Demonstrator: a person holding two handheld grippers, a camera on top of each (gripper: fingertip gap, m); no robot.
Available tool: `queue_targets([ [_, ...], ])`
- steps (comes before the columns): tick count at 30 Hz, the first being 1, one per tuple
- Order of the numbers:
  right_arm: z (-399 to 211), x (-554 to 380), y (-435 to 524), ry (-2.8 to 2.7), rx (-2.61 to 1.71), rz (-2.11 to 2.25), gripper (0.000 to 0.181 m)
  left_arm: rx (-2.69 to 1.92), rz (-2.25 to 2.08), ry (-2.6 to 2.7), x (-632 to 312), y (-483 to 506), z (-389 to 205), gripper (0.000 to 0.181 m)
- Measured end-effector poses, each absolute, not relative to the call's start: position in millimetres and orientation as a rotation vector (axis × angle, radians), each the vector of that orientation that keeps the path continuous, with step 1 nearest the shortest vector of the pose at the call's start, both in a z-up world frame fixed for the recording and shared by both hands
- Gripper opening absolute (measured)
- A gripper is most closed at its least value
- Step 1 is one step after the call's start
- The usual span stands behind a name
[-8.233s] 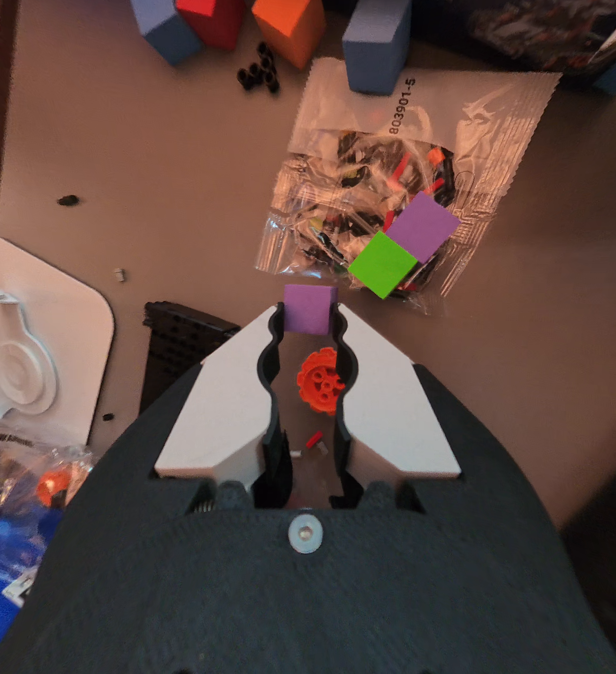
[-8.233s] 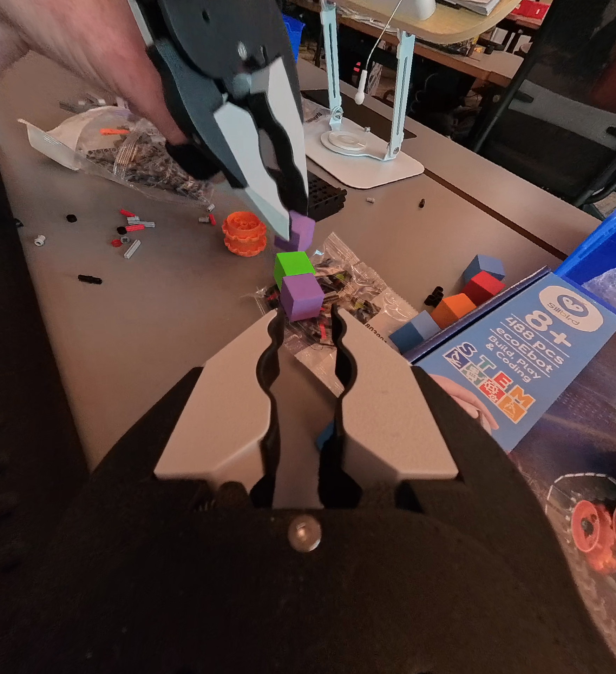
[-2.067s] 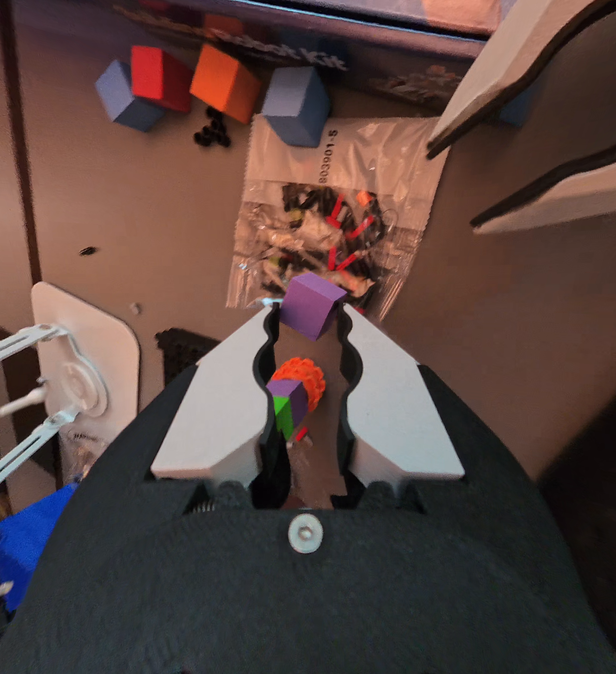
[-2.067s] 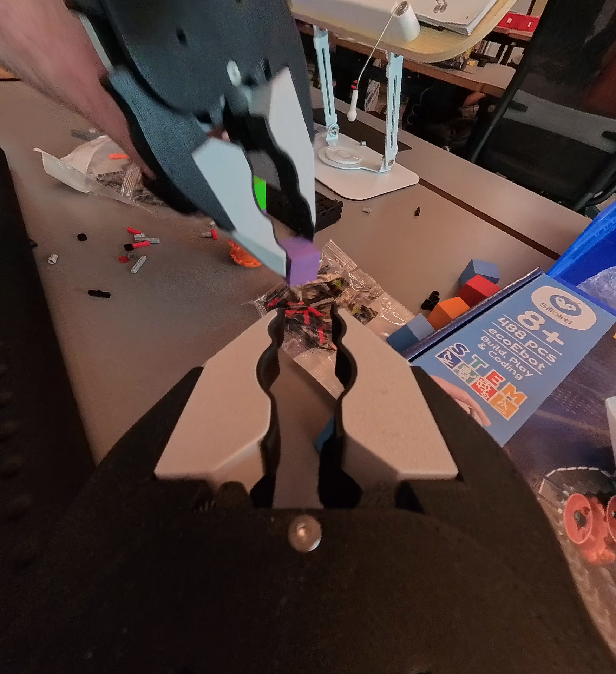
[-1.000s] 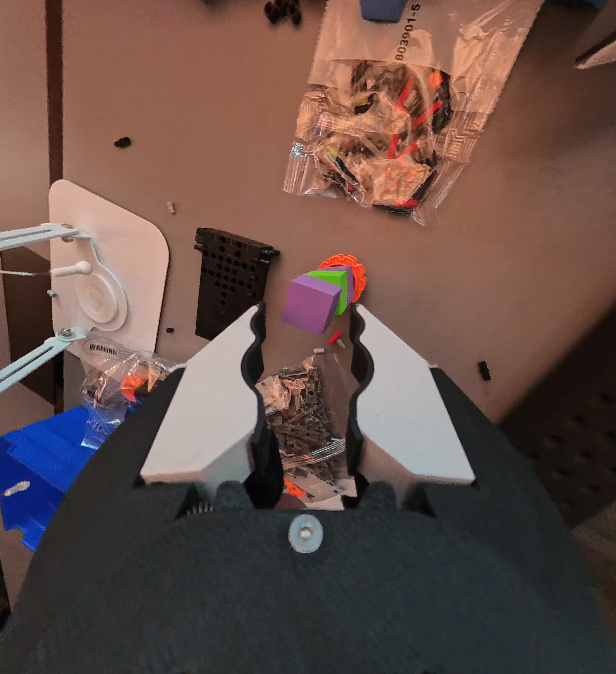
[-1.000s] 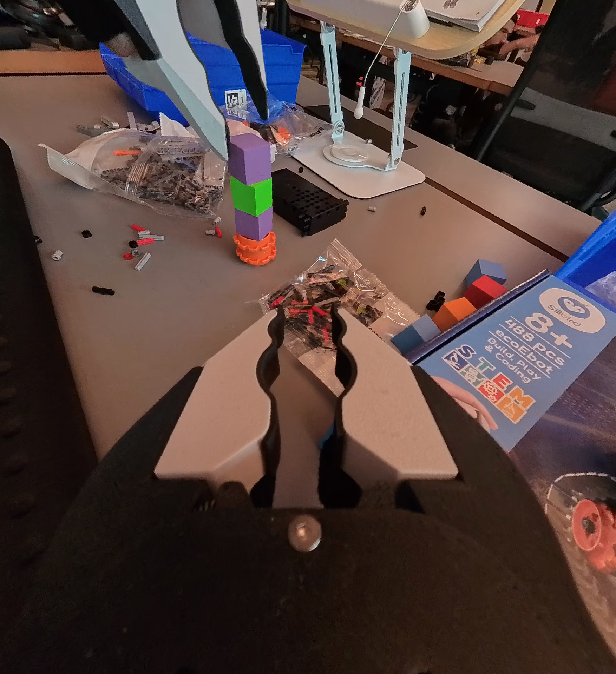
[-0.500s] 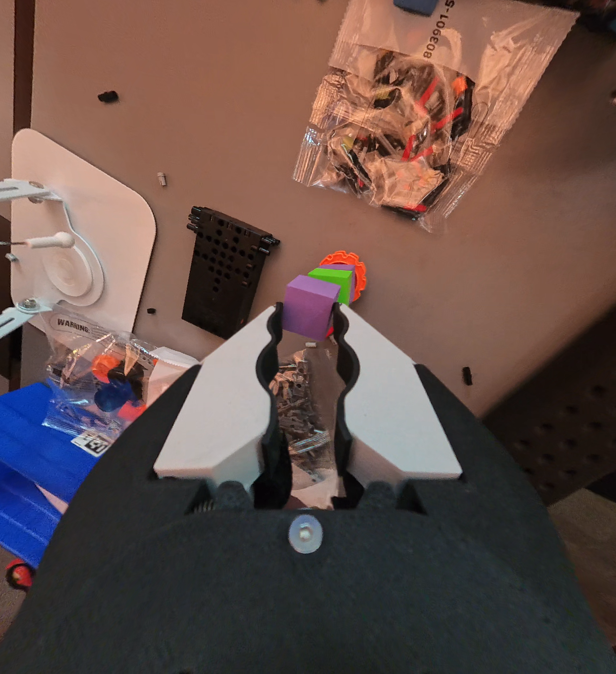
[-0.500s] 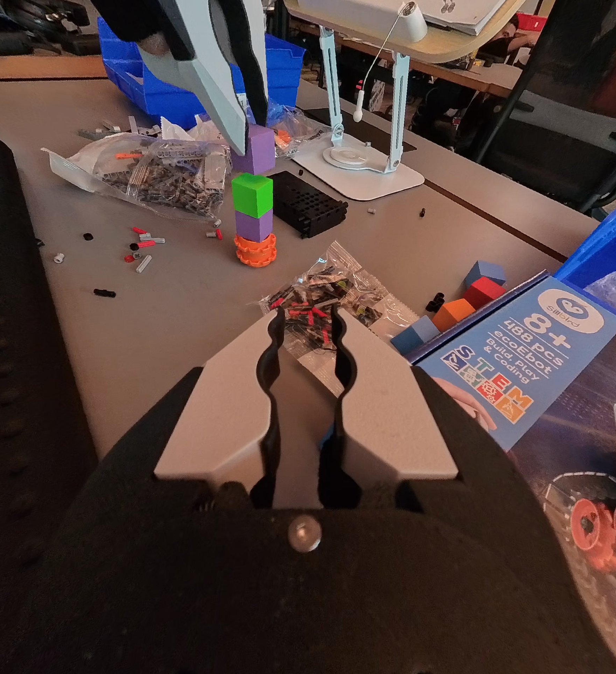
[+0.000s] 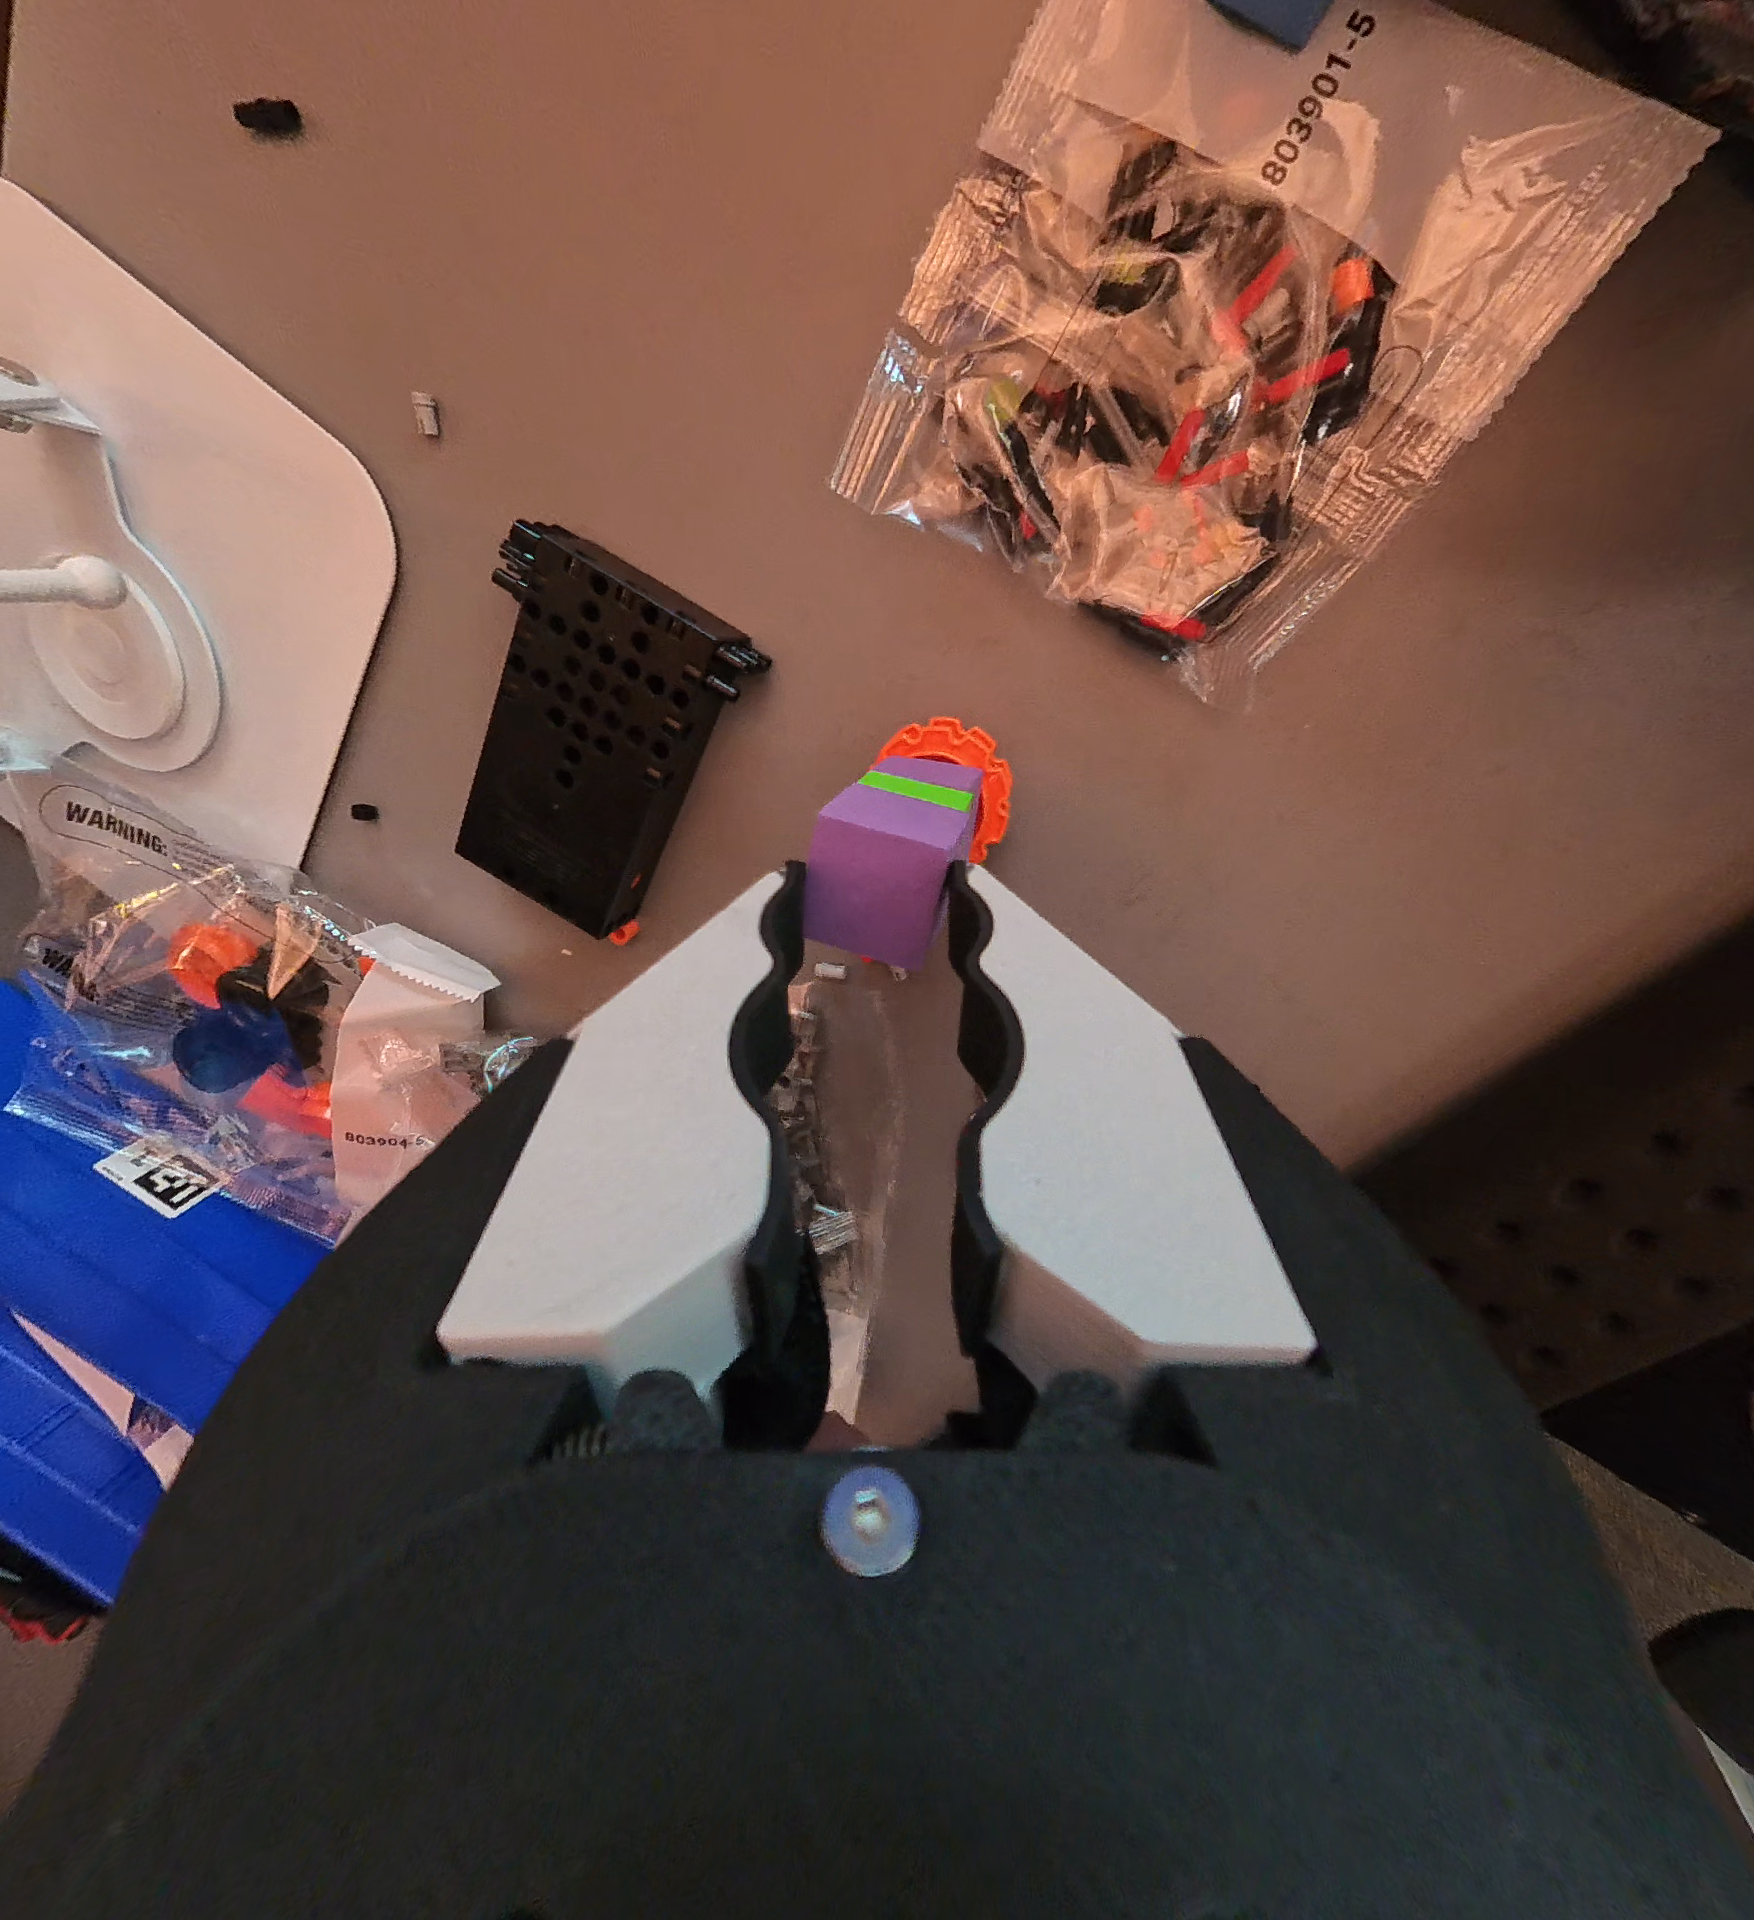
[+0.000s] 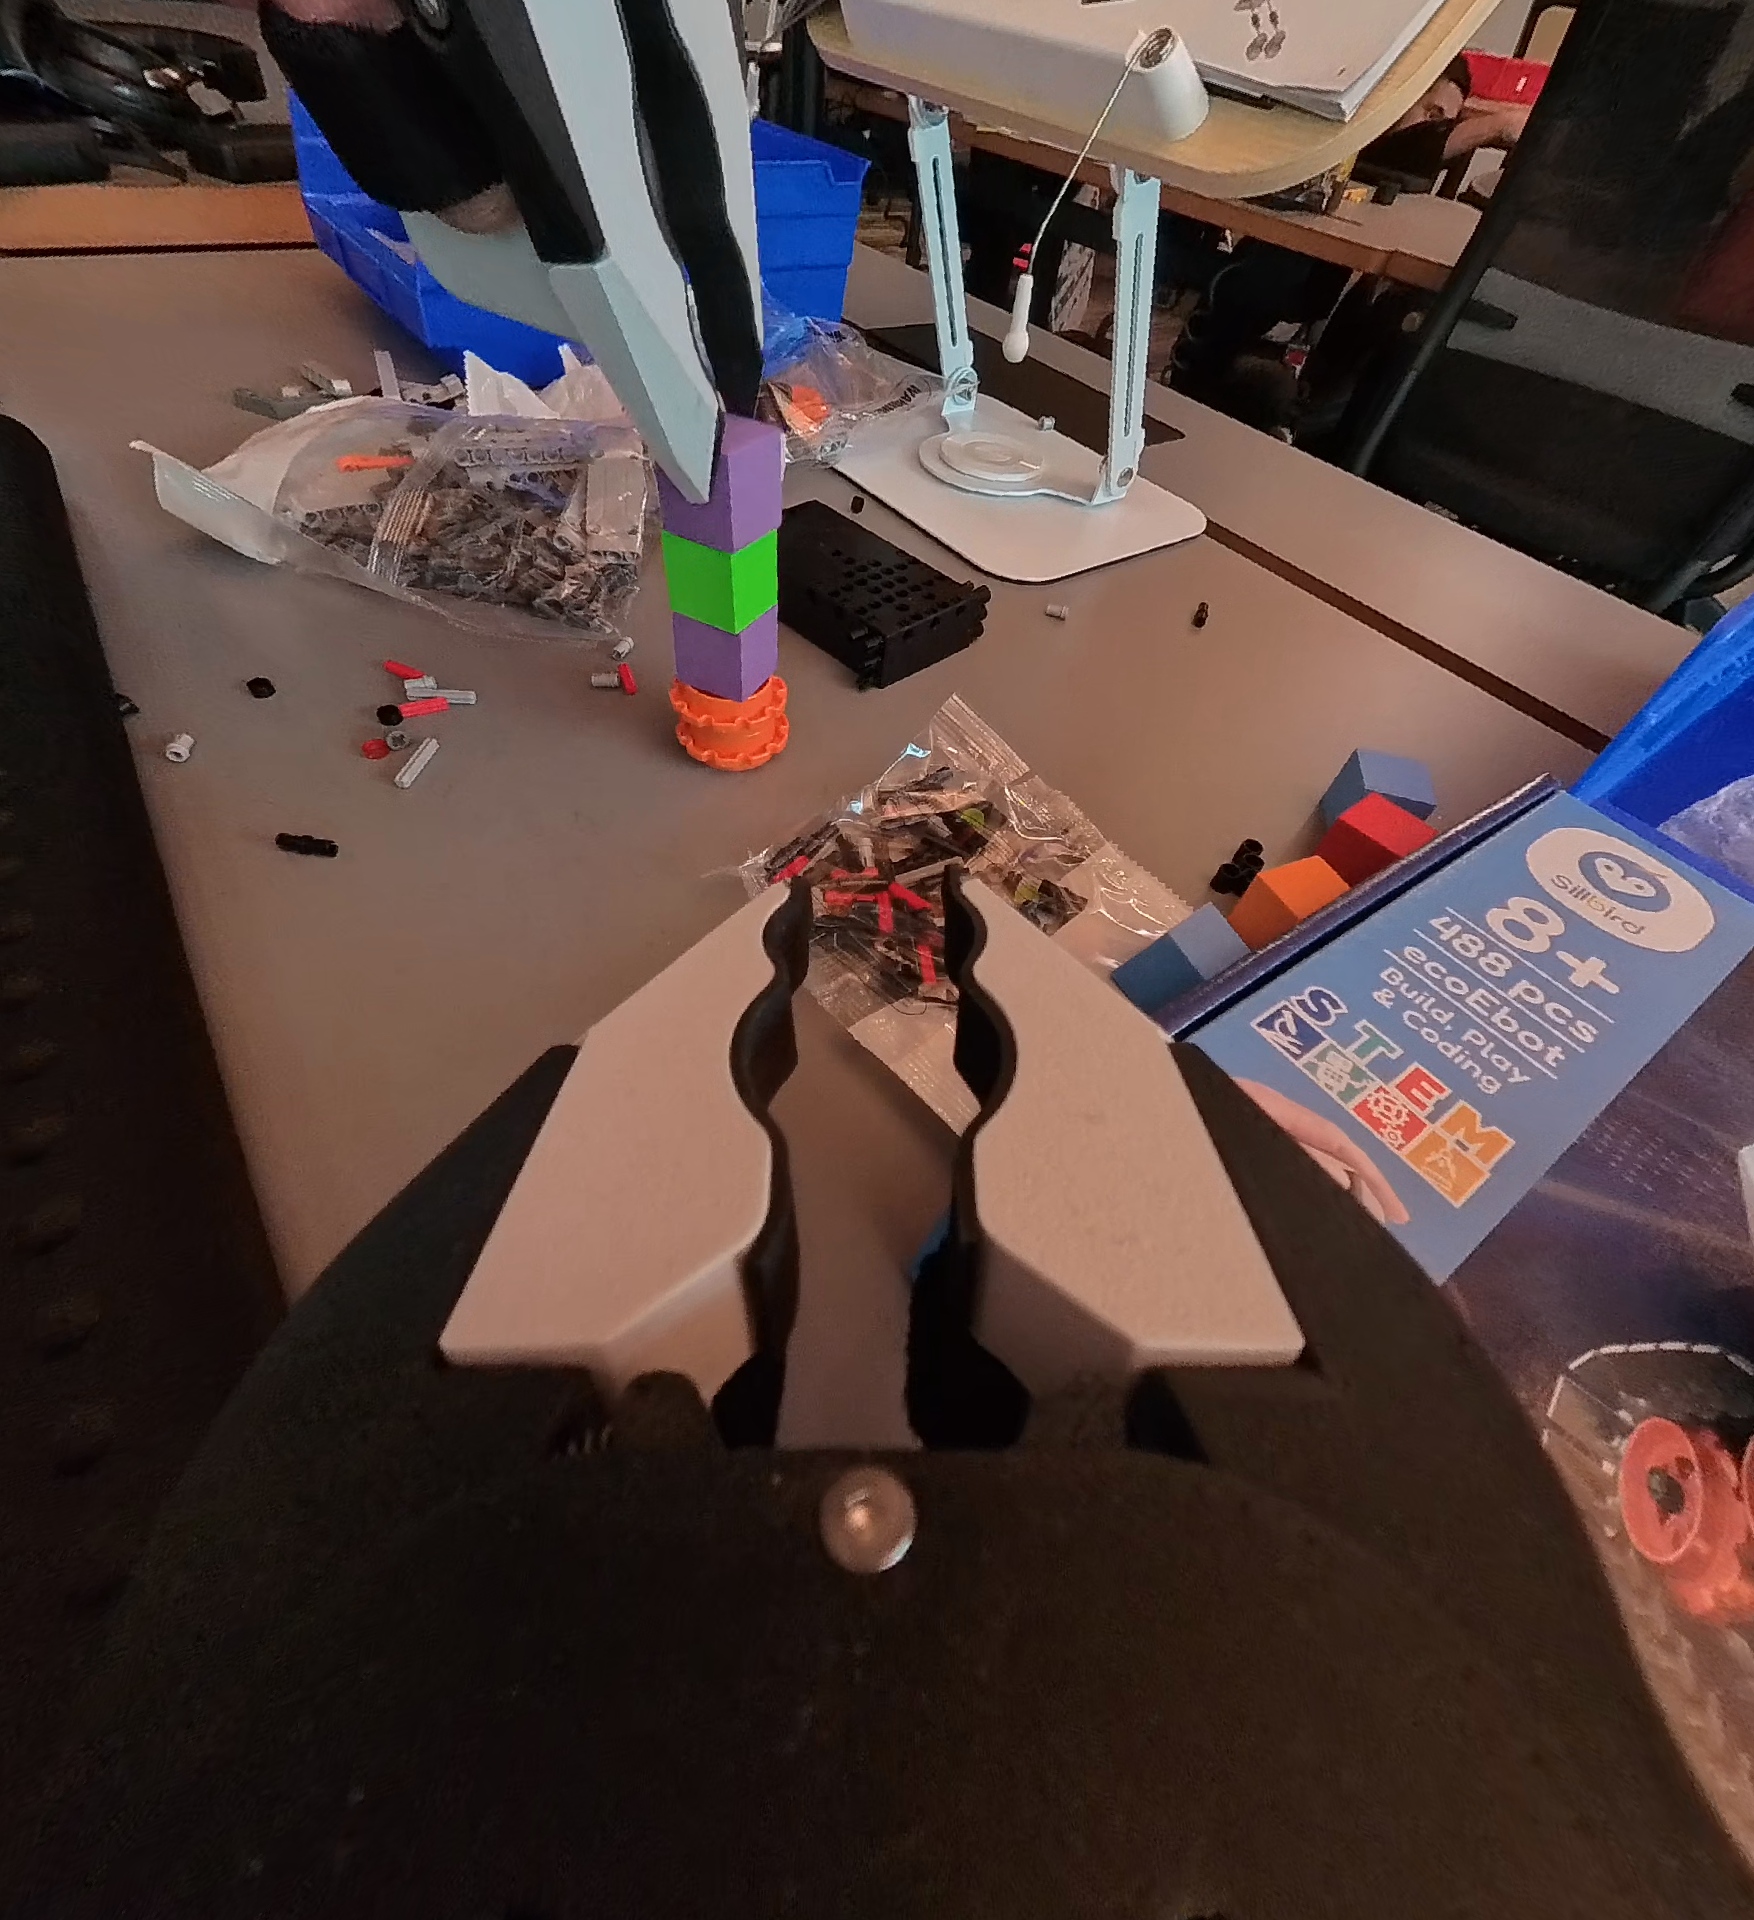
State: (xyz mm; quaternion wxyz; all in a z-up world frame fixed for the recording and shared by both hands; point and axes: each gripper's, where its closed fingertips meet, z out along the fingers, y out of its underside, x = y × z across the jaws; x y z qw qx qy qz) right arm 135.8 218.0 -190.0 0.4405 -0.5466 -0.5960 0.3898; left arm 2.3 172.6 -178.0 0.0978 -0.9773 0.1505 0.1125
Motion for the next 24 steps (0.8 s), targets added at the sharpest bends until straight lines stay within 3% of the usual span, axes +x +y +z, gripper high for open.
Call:
queue_targets([
  [20,-188.0,136.6,218.1,-1.474,-1.353,0.976,0.024,-2.897,0.379,0.436,-2.7,172.9,-179.8,0.027],
  [24,-187.5,136.8,218.4,-1.471,-1.353,0.977,0.024,-2.888,0.371,0.447,-1.3,173.0,-179.6,0.035],
])
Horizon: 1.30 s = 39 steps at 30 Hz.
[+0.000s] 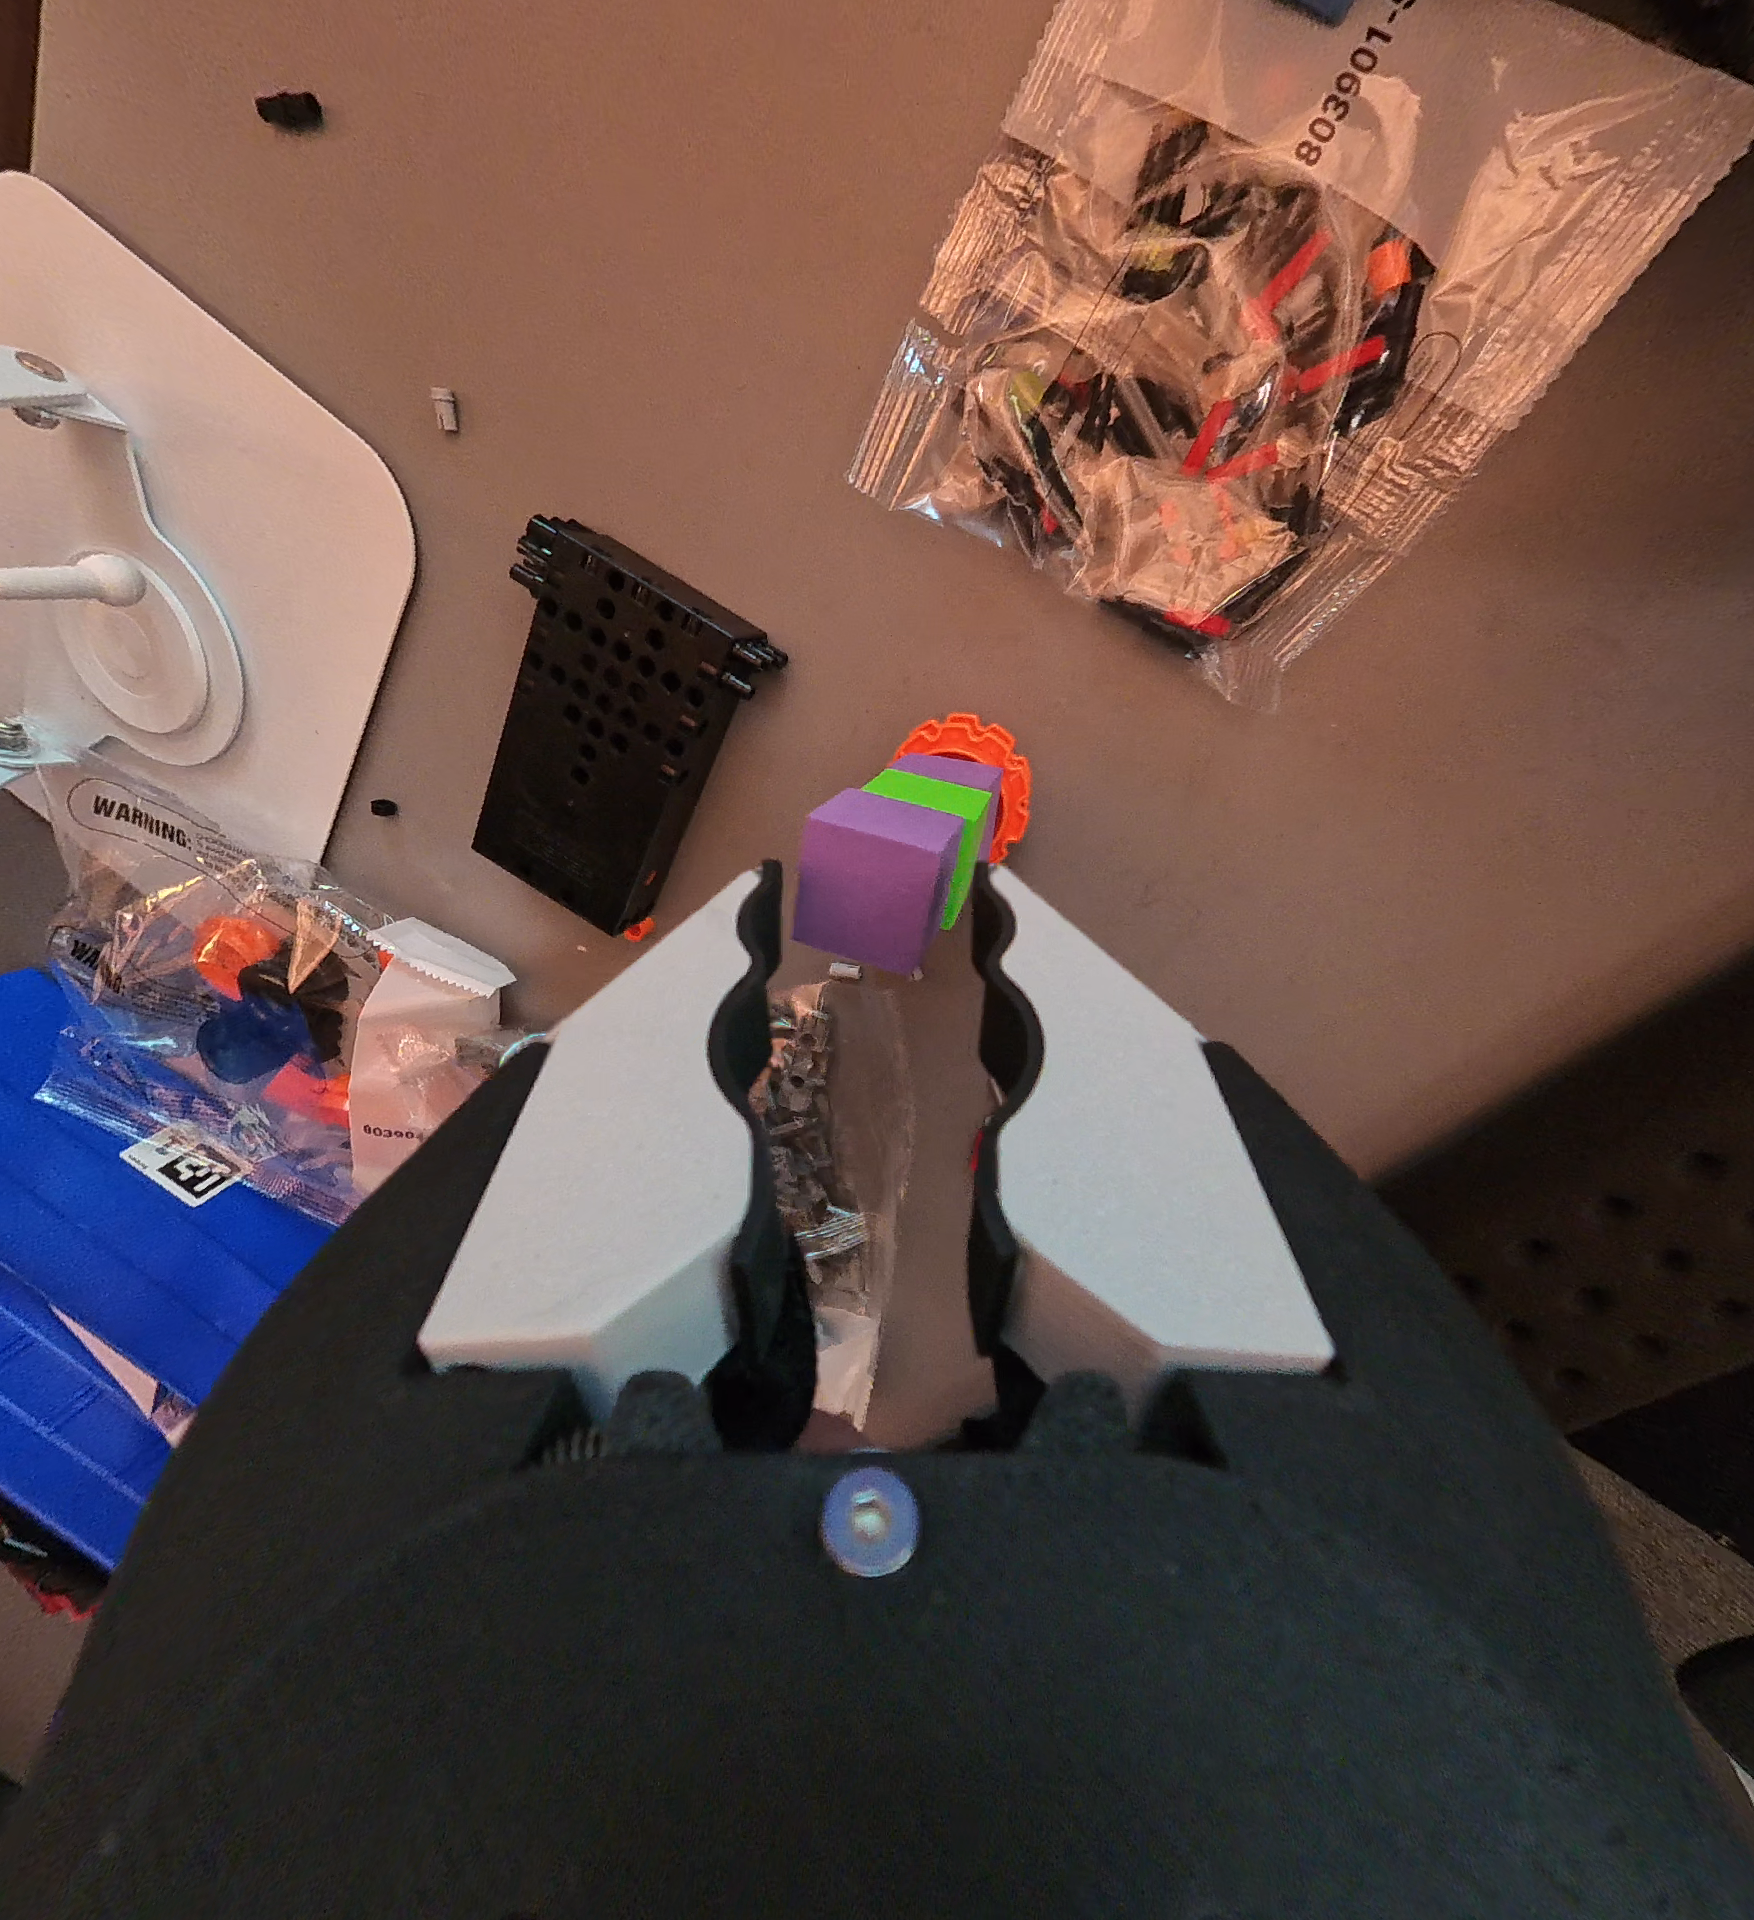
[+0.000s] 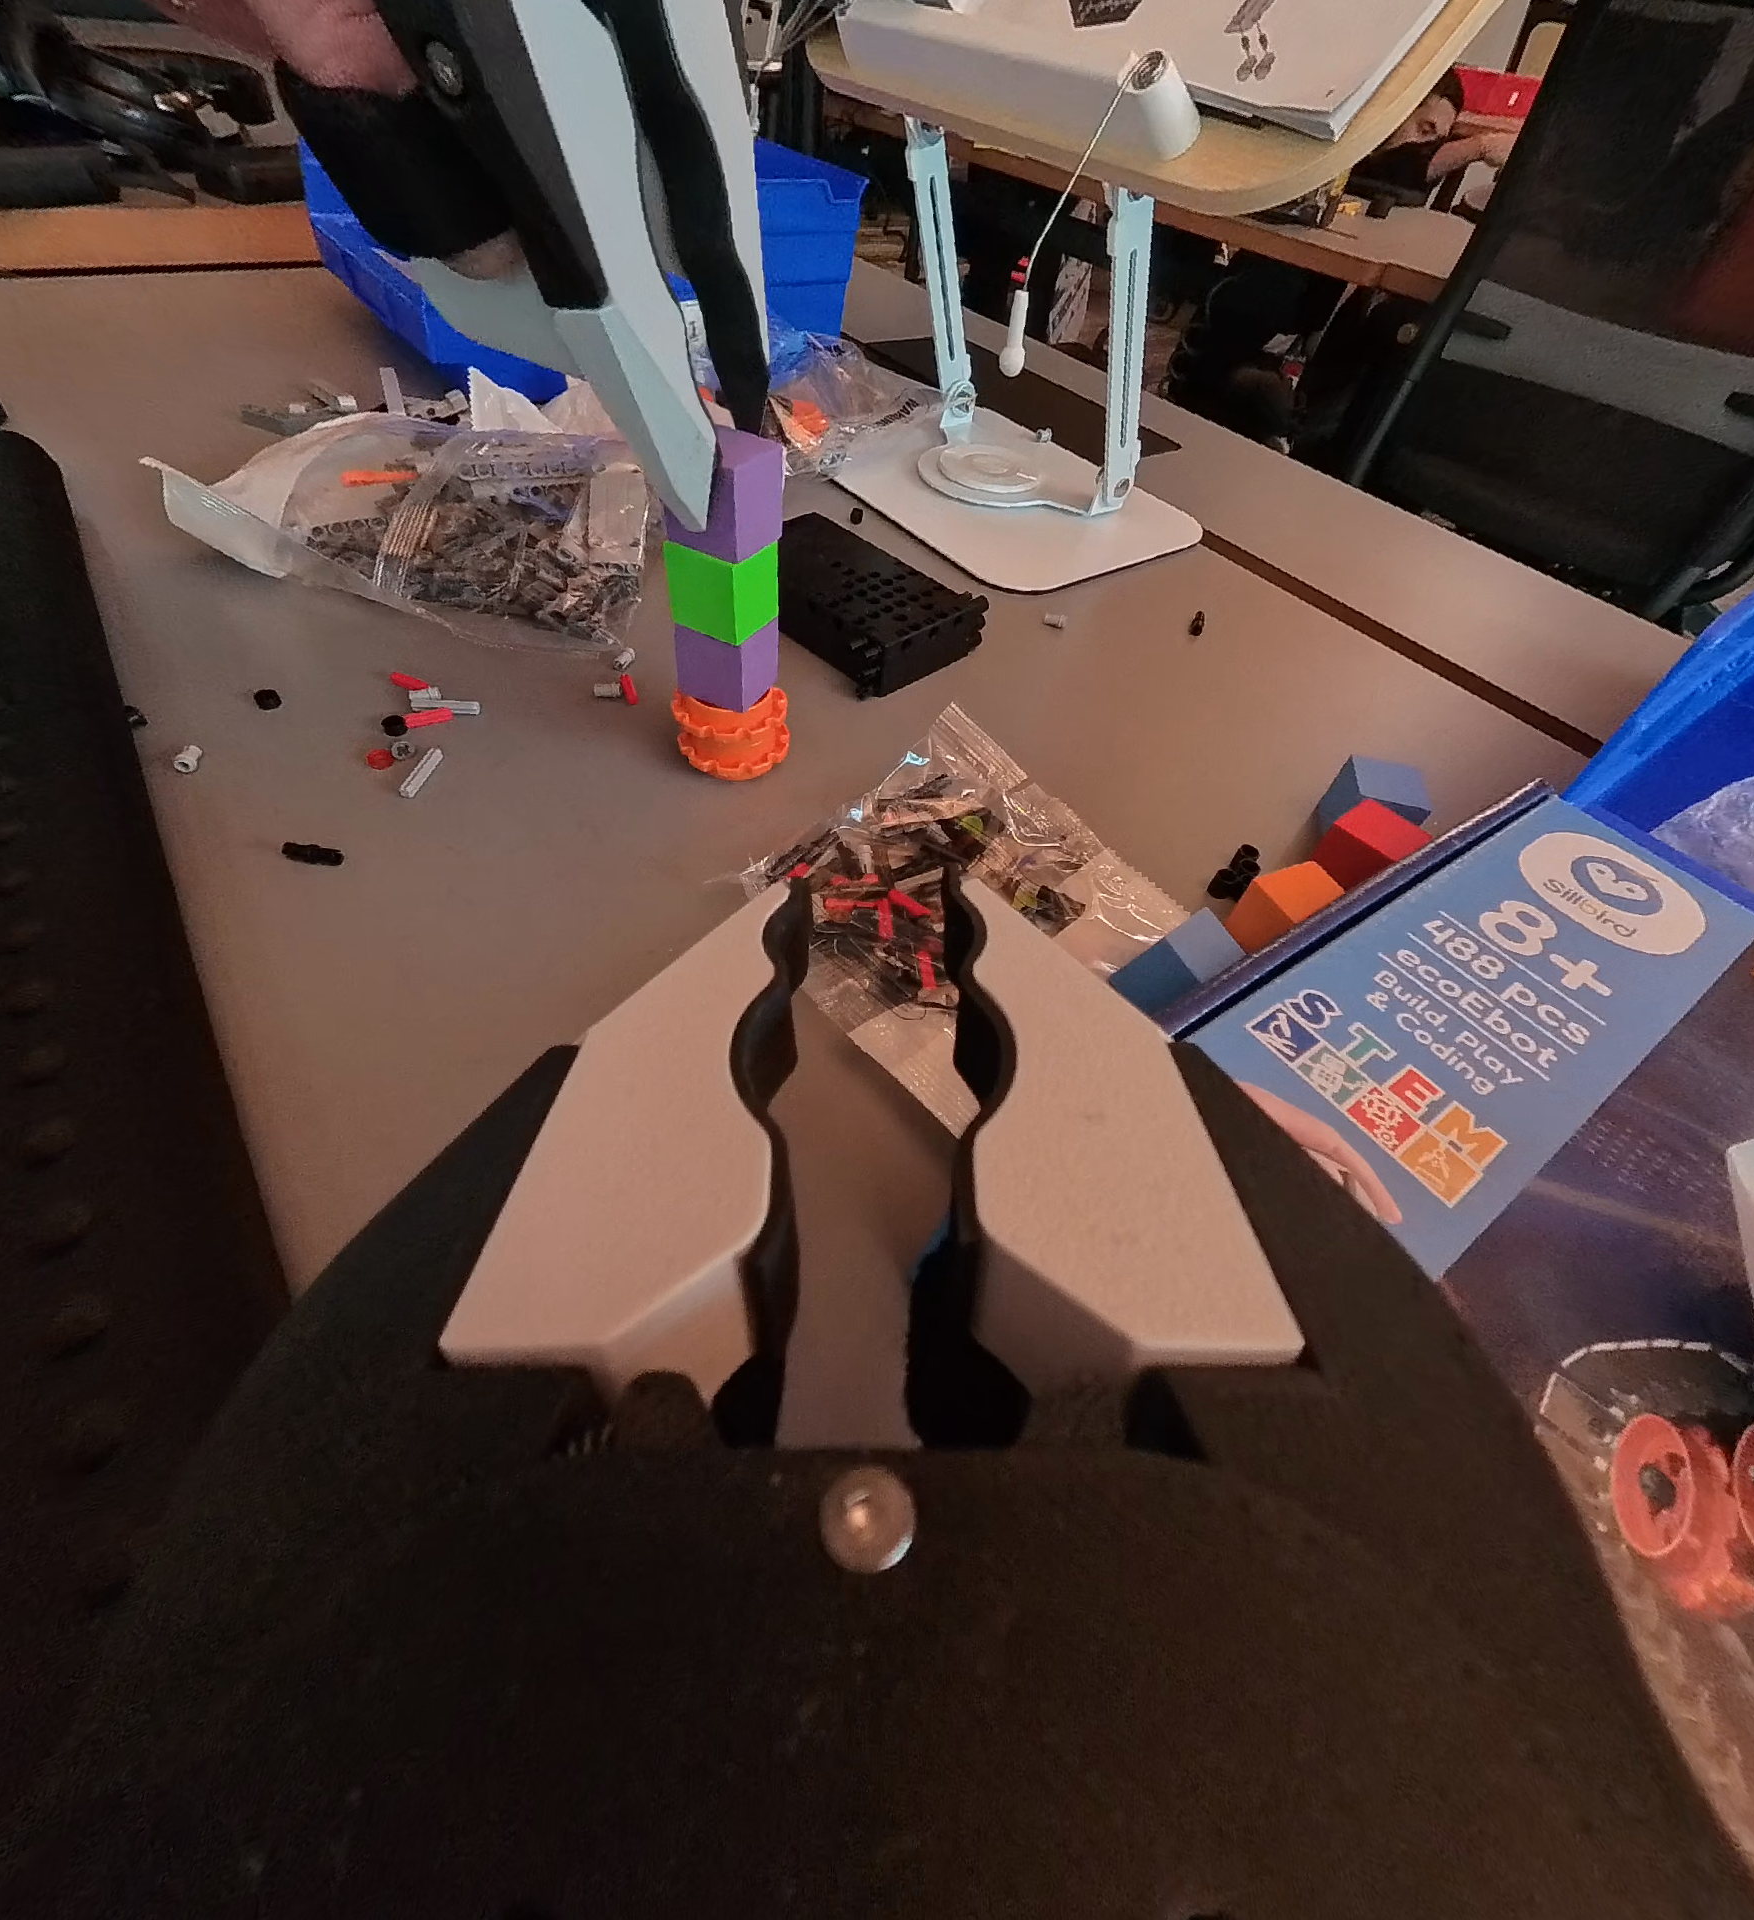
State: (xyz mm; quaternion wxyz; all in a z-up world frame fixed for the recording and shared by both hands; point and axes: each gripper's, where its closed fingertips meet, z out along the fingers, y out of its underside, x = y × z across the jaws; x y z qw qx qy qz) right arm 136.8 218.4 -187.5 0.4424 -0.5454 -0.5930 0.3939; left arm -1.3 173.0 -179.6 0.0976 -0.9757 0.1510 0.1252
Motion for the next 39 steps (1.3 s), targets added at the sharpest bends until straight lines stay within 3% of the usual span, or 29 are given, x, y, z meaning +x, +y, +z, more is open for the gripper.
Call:
queue_targets([
  [5,-184.4,138.6,223.1,-1.443,-1.359,0.981,0.025,-2.797,0.419,0.417,-4.4,176.9,-160.0,0.05],
  [14,-167.1,145.0,229.1,-1.365,-1.317,1.024,0.025,-2.397,0.393,0.287,-2.0,161.8,-109.9,0.051],
  [24,-140.9,90.7,300.0,-1.59,-1.502,0.686,0.033,-2.097,0.243,0.041,-65.9,177.4,-142.4,0.045],
  [29,-175.8,41.2,364.4,-1.737,-1.747,0.497,0.045,-2.098,0.307,0.017,-83.0,191.0,-178.1,0.043],
  [39,-243.2,-0.3,409.0,-1.942,-1.907,0.096,0.046,-2.011,0.306,-0.035,-89.7,190.9,-169.8,0.038],
])
